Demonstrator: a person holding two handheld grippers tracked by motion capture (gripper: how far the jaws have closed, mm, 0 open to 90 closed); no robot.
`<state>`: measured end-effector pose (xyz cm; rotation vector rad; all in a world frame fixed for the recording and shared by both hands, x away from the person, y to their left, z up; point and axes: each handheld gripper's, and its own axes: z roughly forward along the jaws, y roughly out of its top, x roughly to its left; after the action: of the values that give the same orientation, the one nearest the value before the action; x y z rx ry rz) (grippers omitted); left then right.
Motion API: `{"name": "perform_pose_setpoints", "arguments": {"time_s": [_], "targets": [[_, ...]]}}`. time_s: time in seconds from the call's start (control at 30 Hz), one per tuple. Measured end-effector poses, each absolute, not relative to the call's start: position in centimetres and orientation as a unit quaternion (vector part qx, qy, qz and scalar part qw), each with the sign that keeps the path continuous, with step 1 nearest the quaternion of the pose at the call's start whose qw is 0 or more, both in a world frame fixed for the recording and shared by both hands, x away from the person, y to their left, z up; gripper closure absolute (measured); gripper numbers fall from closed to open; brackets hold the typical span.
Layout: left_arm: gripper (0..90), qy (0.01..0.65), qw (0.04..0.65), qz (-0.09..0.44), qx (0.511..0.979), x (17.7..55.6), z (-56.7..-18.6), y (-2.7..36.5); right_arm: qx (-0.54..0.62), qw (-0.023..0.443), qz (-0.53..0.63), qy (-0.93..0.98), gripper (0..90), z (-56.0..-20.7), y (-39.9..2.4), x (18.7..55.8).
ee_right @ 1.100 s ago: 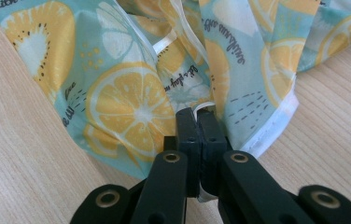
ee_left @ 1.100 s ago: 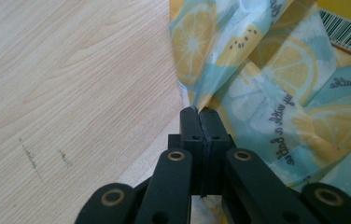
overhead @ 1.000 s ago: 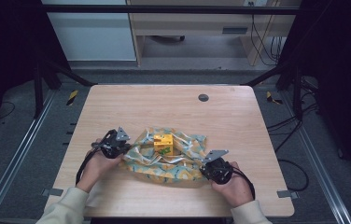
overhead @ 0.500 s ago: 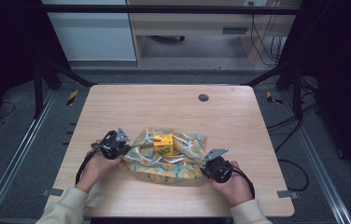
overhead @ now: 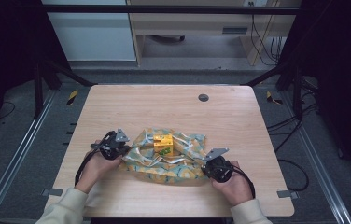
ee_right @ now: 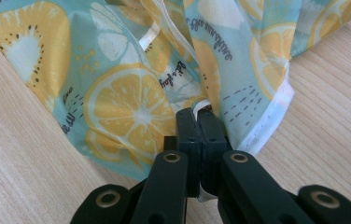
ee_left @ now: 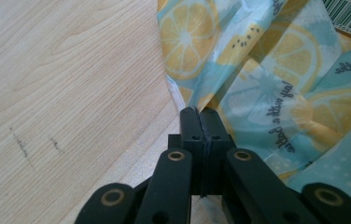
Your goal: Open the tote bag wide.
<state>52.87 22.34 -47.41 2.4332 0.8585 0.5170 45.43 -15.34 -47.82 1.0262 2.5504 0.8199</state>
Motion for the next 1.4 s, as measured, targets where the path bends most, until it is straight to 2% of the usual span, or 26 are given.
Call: {"name": "perform_pose_setpoints", "arguments": {"time_s": [0.3, 0.4, 0.43, 0.47, 0.53, 0.67, 0.83, 1.4], "targets": [[89.4, 0.314, 0.249, 0.191, 0.896, 52.7, -47.5, 22.3, 0.358, 0.135, 0.281, 0.88, 89.9, -47.8, -15.4, 45.4], [85.1, 0.313, 0.25, 0.198, 0.895, 52.4, -47.4, 22.4, 0.358, 0.135, 0.29, 0.877, 88.0, -47.8, -15.5, 45.3], [81.9, 0.313, 0.251, 0.2, 0.894, 52.3, -47.4, 22.4, 0.358, 0.135, 0.294, 0.876, 85.8, -47.7, -15.6, 45.2], [78.8, 0.311, 0.253, 0.202, 0.894, 52.2, -47.2, 22.5, 0.358, 0.138, 0.307, 0.871, 80.0, -47.5, -15.7, 45.1], [76.9, 0.313, 0.261, 0.204, 0.89, 51.9, -47.0, 22.6, 0.357, 0.141, 0.314, 0.869, 77.0, -47.3, -15.7, 45.0], [64.0, 0.315, 0.269, 0.214, 0.885, 51.6, -46.4, 22.7, 0.359, 0.151, 0.338, 0.857, 63.9, -46.7, -15.6, 44.8], [58.1, 0.314, 0.281, 0.222, 0.879, 51.2, -45.7, 22.7, 0.345, 0.164, 0.366, 0.849, 53.7, -45.7, -15.2, 44.3], [50.5, 0.295, 0.306, 0.229, 0.876, 49.7, -43.4, 22.1, 0.327, 0.176, 0.391, 0.842, 29.4, -44.2, -14.9, 42.9]]}}
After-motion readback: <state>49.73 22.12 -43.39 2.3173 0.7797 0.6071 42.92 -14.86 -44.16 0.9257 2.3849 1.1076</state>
